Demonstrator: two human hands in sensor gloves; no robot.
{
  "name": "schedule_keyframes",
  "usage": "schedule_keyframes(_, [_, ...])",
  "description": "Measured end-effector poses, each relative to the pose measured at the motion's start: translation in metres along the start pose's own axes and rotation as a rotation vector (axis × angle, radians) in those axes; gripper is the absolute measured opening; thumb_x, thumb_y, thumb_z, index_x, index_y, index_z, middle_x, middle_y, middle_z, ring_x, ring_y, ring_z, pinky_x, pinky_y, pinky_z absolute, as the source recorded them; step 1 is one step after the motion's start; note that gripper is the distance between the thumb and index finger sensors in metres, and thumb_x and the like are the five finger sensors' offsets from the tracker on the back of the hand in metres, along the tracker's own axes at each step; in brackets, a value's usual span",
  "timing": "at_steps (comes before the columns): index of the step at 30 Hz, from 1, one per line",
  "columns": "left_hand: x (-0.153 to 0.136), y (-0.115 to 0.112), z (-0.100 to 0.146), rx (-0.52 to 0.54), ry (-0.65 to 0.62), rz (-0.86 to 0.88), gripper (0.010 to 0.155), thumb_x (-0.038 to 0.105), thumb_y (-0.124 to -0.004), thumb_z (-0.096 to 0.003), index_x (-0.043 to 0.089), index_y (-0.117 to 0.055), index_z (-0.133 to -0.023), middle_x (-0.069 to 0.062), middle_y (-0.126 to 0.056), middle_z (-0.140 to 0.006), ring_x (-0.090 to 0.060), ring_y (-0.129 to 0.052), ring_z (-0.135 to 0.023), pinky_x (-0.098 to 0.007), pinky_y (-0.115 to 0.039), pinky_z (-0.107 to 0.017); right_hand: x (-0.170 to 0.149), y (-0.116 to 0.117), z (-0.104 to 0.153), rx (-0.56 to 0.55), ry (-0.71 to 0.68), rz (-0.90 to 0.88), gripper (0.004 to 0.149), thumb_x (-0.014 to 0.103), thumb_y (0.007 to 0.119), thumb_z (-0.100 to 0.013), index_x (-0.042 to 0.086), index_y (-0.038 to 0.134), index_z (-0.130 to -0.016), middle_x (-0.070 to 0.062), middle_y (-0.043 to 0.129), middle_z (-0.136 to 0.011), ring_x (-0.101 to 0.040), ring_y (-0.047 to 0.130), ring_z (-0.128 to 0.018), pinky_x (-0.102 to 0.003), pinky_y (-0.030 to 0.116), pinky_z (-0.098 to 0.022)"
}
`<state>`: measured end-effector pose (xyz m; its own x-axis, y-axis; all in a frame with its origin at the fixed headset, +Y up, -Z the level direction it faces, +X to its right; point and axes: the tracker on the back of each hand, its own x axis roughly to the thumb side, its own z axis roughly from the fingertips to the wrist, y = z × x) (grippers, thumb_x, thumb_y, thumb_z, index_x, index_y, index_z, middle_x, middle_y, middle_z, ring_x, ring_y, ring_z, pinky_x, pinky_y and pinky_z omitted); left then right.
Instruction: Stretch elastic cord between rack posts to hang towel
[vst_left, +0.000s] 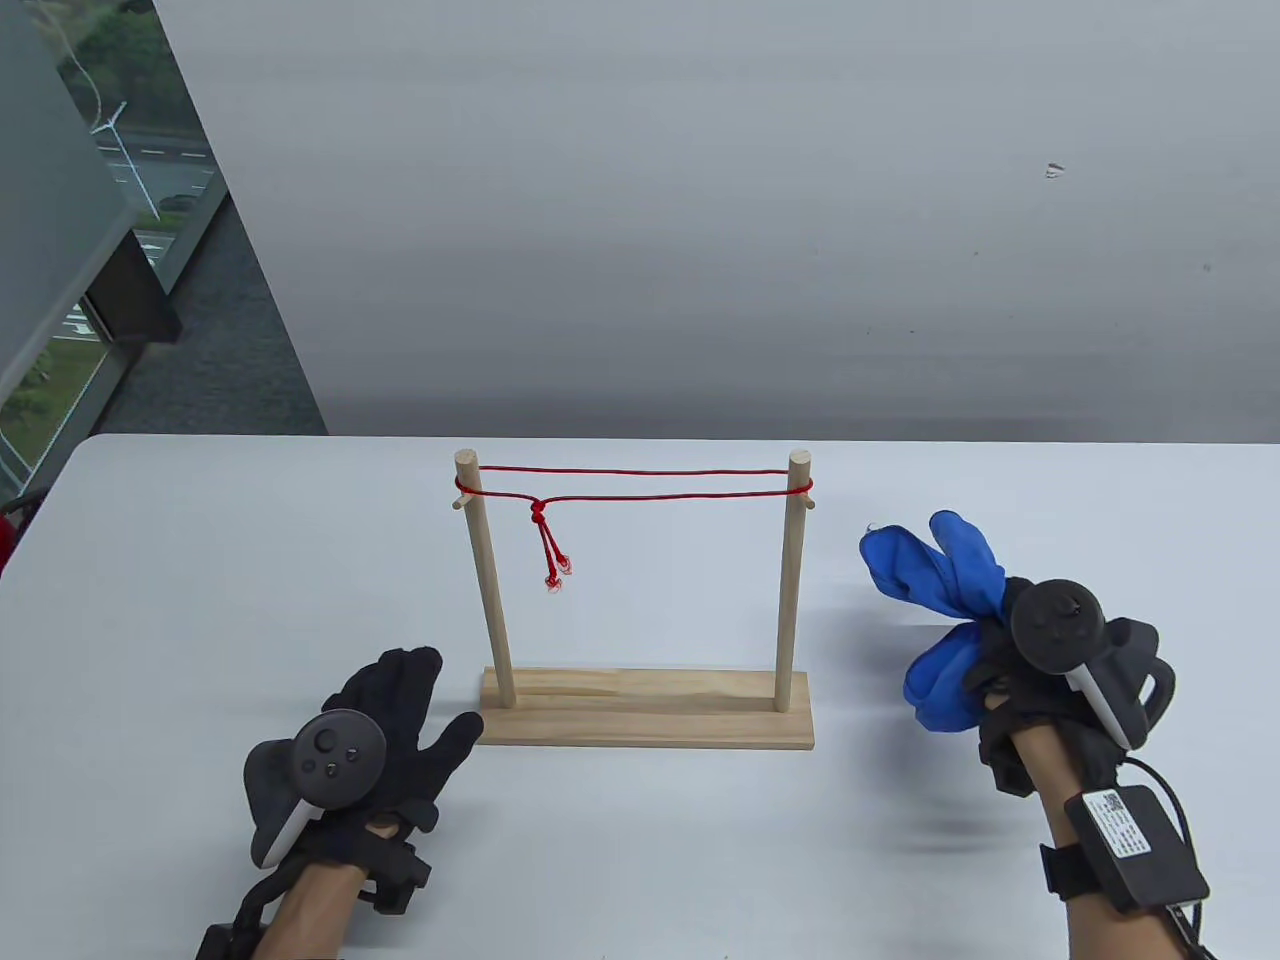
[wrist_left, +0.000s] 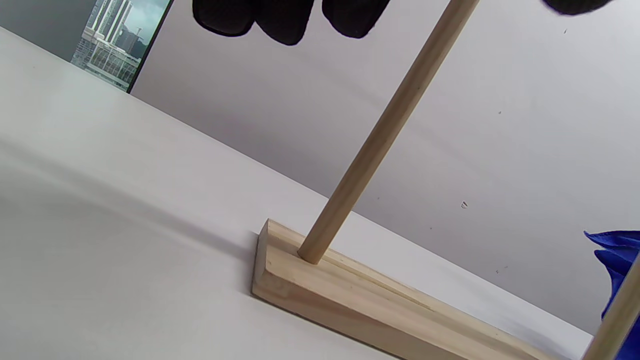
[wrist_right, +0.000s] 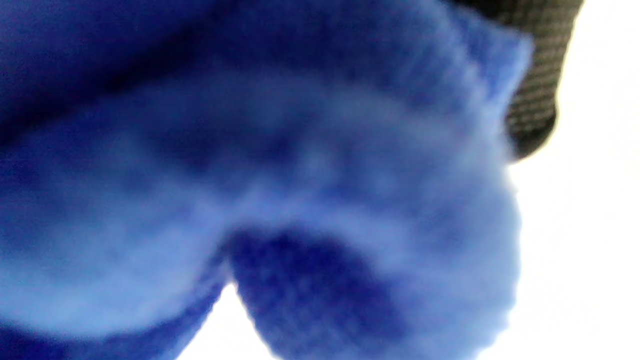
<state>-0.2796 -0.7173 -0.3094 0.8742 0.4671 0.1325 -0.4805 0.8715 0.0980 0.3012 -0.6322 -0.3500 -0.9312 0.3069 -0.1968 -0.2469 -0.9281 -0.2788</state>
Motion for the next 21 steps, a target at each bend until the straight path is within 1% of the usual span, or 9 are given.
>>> schedule_keyframes(2, [0.001,-0.001,0.001,0.025,-0.025,0.015,0.092,0.086,-0.061,-0.0388,0.028,-0.055,-0.11,-0.007,-0.058,-0.118,-0.041,-0.06,-0.108,-0.068,-0.048,-0.074,0.0,-0.009,0.012,-0.014,-0.021,-0.003,0.052,0.029,0.078,-0.041,0.006,0.069,-0.087,-0.02,0.087,-0.07,-0.028,0.102,-0.039,-0.042,0.089,-0.028])
schedule_keyframes(6, [0.003,-0.001,0.002,0.032,-0.039,0.029,0.092,0.086,-0.062,-0.0391,0.028,-0.055,-0.11,-0.007,-0.059,-0.117,-0.041,-0.061,-0.107,-0.068,-0.049,-0.074,0.001,-0.021,0.033,-0.013,-0.07,-0.025,0.052,0.029,0.079,-0.04,0.007,0.07,-0.087,-0.021,0.088,-0.07,-0.028,0.102,-0.039,-0.043,0.089,-0.028])
schedule_keyframes(11, [0.006,-0.003,0.004,0.035,-0.058,0.053,0.091,0.085,-0.063,-0.0392,0.027,-0.055,-0.109,-0.007,-0.06,-0.117,-0.041,-0.062,-0.107,-0.068,-0.05,-0.074,0.005,-0.034,0.059,-0.017,-0.146,0.018,0.052,0.029,0.079,-0.04,0.009,0.071,-0.087,-0.019,0.089,-0.07,-0.028,0.103,-0.039,-0.043,0.089,-0.028])
schedule_keyframes(16, [0.013,-0.006,0.006,0.05,-0.1,0.082,0.09,0.083,-0.066,-0.0393,0.026,-0.057,-0.109,-0.006,-0.064,-0.114,-0.04,-0.065,-0.105,-0.067,-0.052,-0.074,0.01,-0.037,0.076,0.03,-0.227,-0.055,0.052,0.029,0.079,-0.04,0.009,0.071,-0.087,-0.019,0.089,-0.07,-0.028,0.103,-0.039,-0.043,0.088,-0.028])
schedule_keyframes(20, [0.016,-0.007,0.007,0.059,-0.123,0.113,0.09,0.082,-0.069,-0.0392,0.024,-0.059,-0.107,-0.006,-0.069,-0.112,-0.04,-0.069,-0.103,-0.066,-0.054,-0.073,0.019,-0.034,0.087,0.078,-0.349,-0.15,0.052,0.03,0.079,-0.04,0.01,0.072,-0.087,-0.018,0.089,-0.07,-0.027,0.103,-0.039,-0.043,0.089,-0.029])
schedule_keyframes(21, [0.016,-0.007,0.007,0.059,-0.122,0.116,0.089,0.082,-0.07,-0.0393,0.024,-0.059,-0.107,-0.006,-0.069,-0.111,-0.04,-0.07,-0.103,-0.066,-0.054,-0.073,0.02,-0.033,0.088,0.083,-0.357,-0.177,0.052,0.03,0.079,-0.04,0.01,0.072,-0.087,-0.018,0.089,-0.07,-0.027,0.103,-0.039,-0.043,0.088,-0.029])
